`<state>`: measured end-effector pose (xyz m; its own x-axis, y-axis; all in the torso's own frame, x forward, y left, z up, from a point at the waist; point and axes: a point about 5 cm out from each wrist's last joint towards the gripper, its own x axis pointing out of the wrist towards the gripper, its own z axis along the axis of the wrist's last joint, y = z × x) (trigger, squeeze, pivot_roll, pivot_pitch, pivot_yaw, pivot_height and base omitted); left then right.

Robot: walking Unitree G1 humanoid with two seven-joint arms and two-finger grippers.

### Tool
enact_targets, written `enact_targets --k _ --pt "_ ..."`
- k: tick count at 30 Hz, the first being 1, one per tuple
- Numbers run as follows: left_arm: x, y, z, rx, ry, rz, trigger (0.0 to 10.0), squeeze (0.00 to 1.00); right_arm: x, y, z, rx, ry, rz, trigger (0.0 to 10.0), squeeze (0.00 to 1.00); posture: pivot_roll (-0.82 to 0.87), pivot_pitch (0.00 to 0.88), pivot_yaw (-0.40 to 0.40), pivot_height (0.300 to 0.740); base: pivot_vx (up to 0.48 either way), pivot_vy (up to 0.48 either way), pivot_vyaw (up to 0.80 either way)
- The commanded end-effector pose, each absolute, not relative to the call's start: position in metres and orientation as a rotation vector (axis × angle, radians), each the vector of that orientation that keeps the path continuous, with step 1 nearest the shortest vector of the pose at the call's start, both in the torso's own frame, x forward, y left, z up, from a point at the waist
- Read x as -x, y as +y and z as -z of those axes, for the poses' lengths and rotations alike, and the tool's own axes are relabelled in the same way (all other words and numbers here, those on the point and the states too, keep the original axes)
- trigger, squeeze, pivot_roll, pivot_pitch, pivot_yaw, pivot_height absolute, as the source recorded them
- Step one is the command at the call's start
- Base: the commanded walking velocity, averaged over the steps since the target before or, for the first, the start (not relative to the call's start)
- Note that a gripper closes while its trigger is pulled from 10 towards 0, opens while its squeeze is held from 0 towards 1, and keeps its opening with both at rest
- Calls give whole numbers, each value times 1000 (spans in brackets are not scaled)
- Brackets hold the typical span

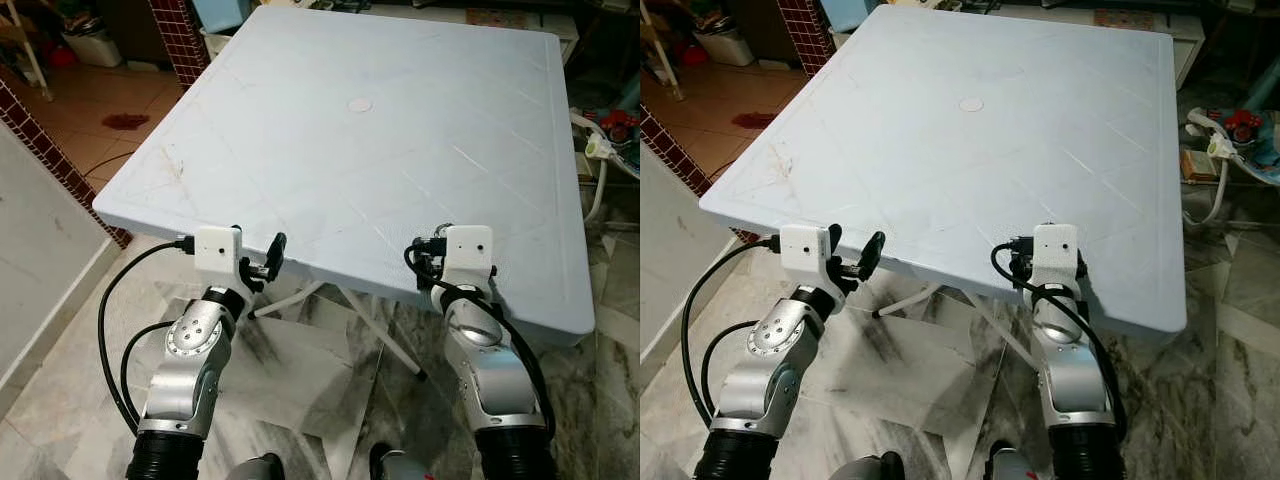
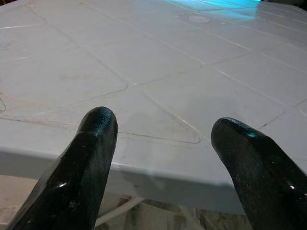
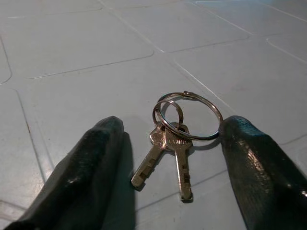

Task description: Hang keys on a hook

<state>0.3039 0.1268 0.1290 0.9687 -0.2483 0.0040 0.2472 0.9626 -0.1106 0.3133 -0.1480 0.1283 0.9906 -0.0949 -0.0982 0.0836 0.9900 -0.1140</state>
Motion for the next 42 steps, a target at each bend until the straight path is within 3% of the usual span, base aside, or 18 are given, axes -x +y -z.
enact_targets --k 1,31,42 --pt "-302 130 -129 102 13 238 10000 0 -313 -150 -124 106 125 88 0 0 1 220 77 740 0 0 0" --pt "-301 132 -129 96 18 231 10000 0 -317 -156 -123 94 126 105 0 0 6 223 83 740 0 0 0" --pt "-303 132 -130 92 10 221 10000 0 -319 -157 -140 165 18 118 0 0 3 218 84 740 0 0 0"
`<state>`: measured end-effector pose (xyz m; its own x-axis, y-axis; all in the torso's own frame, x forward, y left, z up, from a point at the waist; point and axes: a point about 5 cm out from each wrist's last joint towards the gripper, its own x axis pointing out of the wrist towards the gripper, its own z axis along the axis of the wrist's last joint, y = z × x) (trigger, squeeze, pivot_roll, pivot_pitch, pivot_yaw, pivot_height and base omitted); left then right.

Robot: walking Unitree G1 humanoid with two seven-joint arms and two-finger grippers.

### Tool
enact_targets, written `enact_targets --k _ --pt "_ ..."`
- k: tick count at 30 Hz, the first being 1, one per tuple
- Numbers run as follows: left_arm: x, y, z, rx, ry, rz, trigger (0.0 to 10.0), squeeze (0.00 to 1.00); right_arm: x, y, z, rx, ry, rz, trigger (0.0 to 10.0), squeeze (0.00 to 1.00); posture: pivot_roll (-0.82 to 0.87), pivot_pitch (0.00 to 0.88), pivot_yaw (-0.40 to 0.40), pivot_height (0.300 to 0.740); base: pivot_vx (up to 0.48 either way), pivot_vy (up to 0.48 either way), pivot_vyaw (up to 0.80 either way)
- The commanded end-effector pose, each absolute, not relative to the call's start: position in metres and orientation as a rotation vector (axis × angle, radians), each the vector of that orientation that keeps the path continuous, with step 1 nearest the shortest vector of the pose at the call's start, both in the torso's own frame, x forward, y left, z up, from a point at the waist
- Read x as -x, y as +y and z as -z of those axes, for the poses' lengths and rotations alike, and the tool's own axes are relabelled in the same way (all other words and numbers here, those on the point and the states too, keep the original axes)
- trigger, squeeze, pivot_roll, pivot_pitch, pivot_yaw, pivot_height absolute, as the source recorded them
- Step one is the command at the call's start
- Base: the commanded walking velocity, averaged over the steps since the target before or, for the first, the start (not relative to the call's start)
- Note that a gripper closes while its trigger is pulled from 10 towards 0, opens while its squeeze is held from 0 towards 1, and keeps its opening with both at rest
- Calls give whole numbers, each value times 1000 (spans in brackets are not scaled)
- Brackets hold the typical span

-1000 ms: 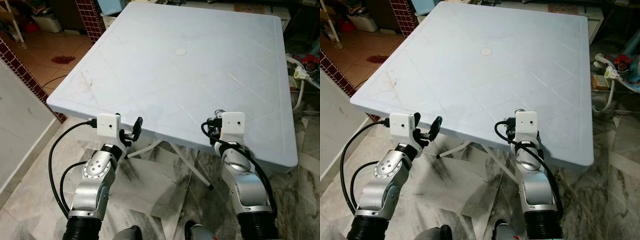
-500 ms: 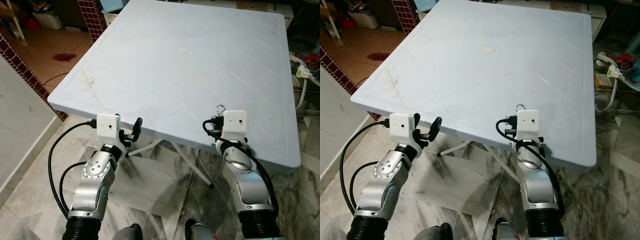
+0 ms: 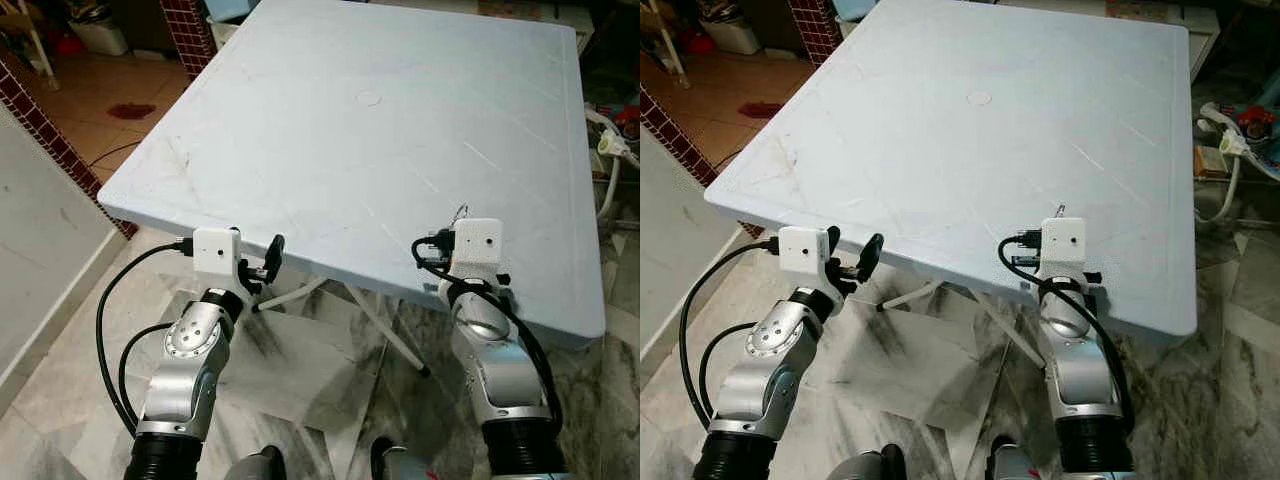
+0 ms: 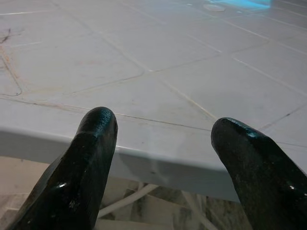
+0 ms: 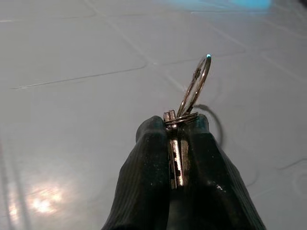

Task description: Hang keys on a hook

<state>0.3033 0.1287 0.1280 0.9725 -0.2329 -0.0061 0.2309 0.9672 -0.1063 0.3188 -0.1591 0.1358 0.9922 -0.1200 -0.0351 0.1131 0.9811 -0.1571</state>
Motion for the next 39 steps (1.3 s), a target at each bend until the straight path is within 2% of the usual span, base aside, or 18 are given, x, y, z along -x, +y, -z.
enact_targets --k 1,5,8,9,11,19,39 --pt "-303 132 -130 93 9 219 10000 0 -319 -156 -142 177 5 115 0 0 3 218 84 740 0 0 0" --pt "-304 133 -131 93 -2 206 10000 0 -320 -153 -149 218 -44 102 0 0 3 215 80 740 0 0 0" --pt "-305 139 -134 79 -28 154 10000 0 -319 -147 -160 247 -112 83 3725 0 2 213 78 740 0 0 0" --pt "-305 139 -134 79 -28 154 10000 0 -319 -147 -160 247 -112 83 3725 0 2 213 78 740 0 0 0" --pt "-306 143 -136 72 -40 121 10000 0 -320 -142 -166 245 -150 59 10000 0 2 212 76 740 0 0 0" --pt "-306 146 -137 60 -64 79 10000 0 -316 -120 -186 275 -280 -50 10000 0 7 203 69 740 0 0 0" --pt "-306 147 -138 41 -83 79 10000 0 -315 -116 -183 266 -279 -71 10000 0 14 189 72 740 0 0 800"
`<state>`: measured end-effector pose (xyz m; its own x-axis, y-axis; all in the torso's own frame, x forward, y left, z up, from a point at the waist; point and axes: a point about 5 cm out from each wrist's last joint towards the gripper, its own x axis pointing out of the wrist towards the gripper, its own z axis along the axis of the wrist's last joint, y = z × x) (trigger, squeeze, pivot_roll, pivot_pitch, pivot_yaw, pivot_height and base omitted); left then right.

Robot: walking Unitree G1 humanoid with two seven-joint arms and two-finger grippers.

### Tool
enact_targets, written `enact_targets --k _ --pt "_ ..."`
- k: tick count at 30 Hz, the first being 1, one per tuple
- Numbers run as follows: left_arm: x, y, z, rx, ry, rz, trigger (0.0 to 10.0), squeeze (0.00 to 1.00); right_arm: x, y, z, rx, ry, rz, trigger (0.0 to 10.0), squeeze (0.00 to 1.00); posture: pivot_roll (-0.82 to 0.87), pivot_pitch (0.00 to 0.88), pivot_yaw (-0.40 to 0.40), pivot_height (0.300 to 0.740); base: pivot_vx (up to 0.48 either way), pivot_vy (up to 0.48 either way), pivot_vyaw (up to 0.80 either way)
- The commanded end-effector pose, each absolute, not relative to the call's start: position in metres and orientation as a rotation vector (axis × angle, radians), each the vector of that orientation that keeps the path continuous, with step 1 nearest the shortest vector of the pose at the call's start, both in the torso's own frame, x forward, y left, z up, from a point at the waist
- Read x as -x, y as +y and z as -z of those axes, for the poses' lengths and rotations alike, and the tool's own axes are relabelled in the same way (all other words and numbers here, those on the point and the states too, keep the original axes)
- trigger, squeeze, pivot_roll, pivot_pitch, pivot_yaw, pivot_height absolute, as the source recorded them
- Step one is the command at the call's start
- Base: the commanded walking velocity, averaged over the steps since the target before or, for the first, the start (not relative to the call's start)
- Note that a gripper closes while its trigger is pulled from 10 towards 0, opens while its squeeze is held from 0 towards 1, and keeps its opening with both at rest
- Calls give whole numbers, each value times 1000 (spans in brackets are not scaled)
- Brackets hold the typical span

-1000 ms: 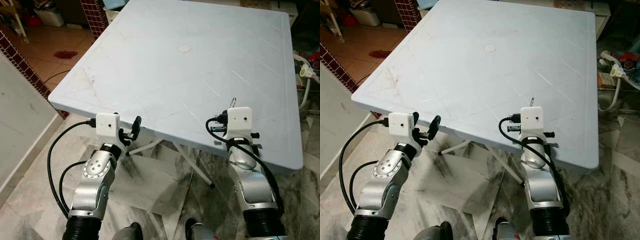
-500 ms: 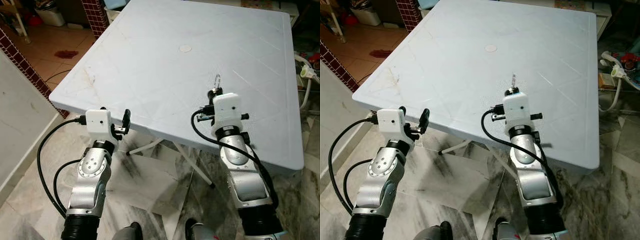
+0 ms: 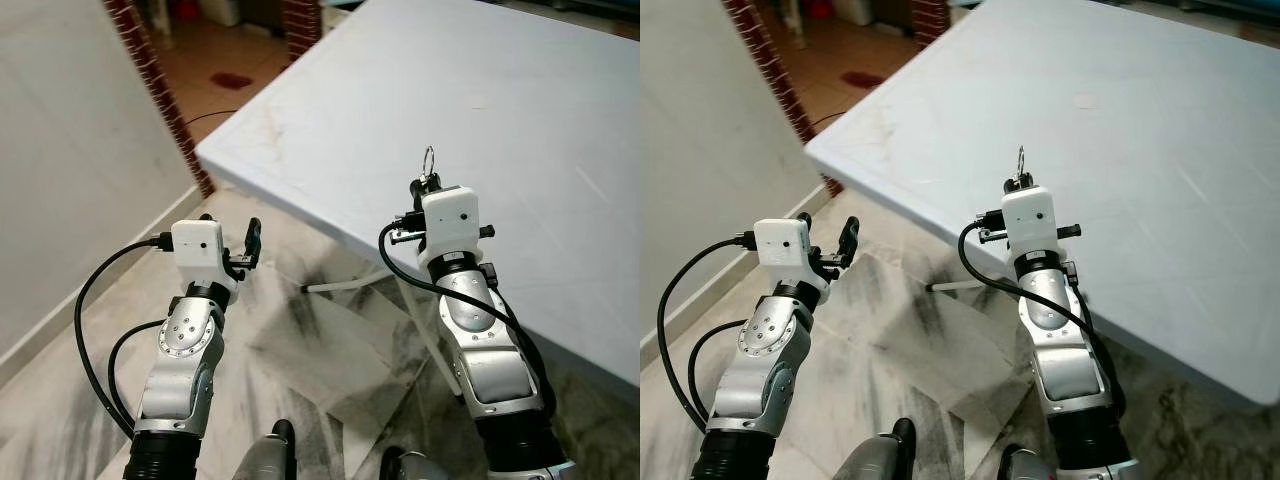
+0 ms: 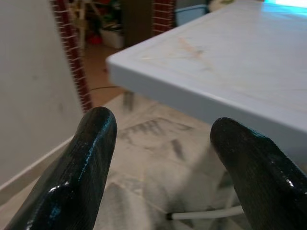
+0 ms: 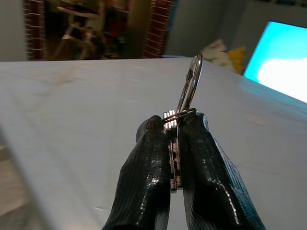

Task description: Hang keys on a hook

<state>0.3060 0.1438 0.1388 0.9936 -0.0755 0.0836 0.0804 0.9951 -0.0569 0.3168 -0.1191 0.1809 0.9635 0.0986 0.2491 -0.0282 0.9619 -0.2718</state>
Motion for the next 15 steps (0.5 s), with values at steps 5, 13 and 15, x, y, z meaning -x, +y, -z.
enact_targets --k 5,13,15 --pt "-306 148 -139 51 -87 77 10000 0 -316 -117 -182 274 -277 -75 10000 0 14 186 70 740 329 0 800" --pt "-306 148 -138 53 -84 80 10000 0 -316 -116 -182 269 -276 -80 10000 0 16 184 70 740 379 0 800" --pt "-306 147 -138 53 -84 80 10000 0 -316 -116 -182 265 -276 -81 10000 0 16 183 70 740 382 0 800"
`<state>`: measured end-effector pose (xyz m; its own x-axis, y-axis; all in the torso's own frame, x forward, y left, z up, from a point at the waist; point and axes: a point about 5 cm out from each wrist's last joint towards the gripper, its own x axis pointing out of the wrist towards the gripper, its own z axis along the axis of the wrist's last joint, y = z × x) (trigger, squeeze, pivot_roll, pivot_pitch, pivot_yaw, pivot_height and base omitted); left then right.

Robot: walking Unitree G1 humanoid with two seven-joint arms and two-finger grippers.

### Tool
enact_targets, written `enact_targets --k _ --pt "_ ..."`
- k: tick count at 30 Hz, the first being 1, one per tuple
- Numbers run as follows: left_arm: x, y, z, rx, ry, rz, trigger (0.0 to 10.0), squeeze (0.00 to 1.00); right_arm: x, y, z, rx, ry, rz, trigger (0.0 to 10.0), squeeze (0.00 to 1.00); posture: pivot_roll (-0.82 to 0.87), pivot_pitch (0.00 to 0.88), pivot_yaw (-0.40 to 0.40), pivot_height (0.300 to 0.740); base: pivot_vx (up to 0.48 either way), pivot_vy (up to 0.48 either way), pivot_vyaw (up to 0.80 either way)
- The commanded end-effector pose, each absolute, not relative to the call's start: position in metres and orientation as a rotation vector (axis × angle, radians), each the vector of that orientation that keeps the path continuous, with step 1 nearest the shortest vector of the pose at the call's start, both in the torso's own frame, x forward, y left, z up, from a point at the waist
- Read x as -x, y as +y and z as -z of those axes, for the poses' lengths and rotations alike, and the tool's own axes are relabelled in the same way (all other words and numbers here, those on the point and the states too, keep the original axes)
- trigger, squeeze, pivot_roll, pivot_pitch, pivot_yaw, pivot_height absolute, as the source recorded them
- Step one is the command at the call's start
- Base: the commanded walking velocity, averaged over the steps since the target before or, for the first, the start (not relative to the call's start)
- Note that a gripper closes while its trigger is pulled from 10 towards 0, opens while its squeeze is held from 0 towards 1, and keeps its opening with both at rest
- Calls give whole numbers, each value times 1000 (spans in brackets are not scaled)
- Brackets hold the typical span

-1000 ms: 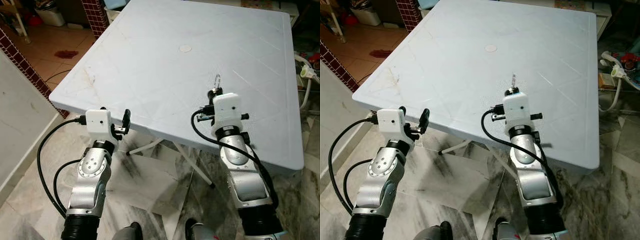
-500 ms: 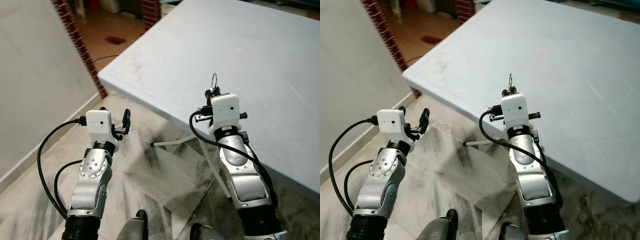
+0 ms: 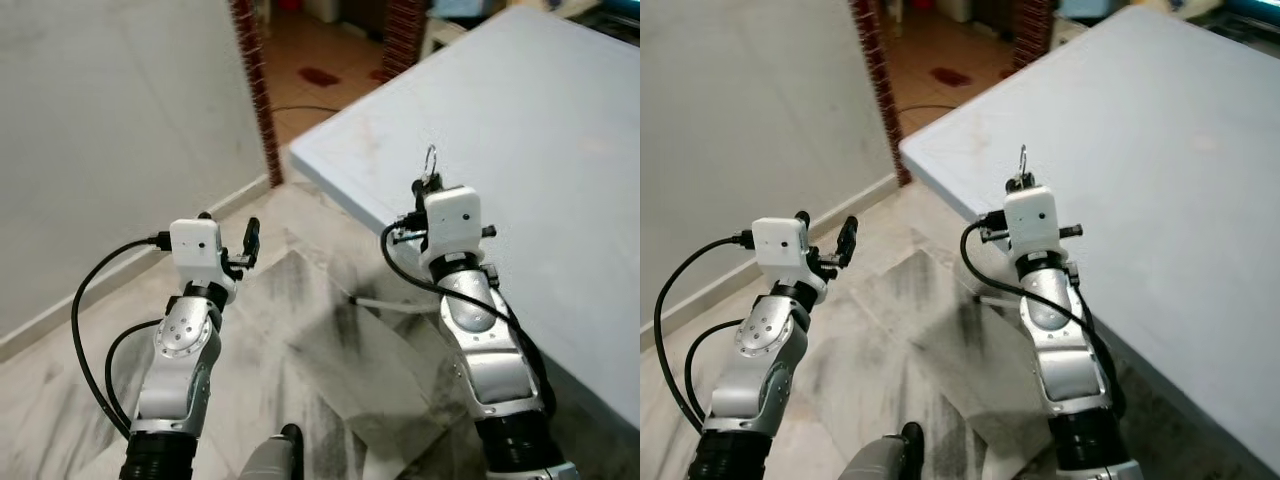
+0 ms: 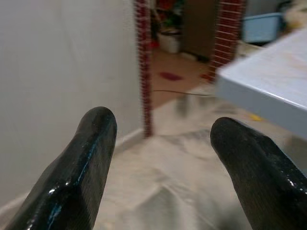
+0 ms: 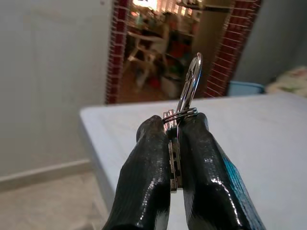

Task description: Hang keys on a hook

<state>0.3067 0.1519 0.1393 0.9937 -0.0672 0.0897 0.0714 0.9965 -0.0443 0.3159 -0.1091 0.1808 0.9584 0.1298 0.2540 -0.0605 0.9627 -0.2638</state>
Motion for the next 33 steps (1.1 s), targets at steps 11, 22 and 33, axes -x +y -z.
enact_targets --k 11,22,33 --pt "-305 148 -136 53 -77 78 10000 0 -316 -117 -180 253 -270 -84 10000 0 19 186 68 740 381 0 131" --pt "-305 147 -133 57 -69 26 10000 0 -316 -112 -180 267 -280 -121 10000 0 20 183 60 740 52 0 389" --pt "-309 151 -133 51 -57 -45 10000 0 -317 -110 -181 253 -284 -137 10000 0 22 176 59 740 0 0 800"
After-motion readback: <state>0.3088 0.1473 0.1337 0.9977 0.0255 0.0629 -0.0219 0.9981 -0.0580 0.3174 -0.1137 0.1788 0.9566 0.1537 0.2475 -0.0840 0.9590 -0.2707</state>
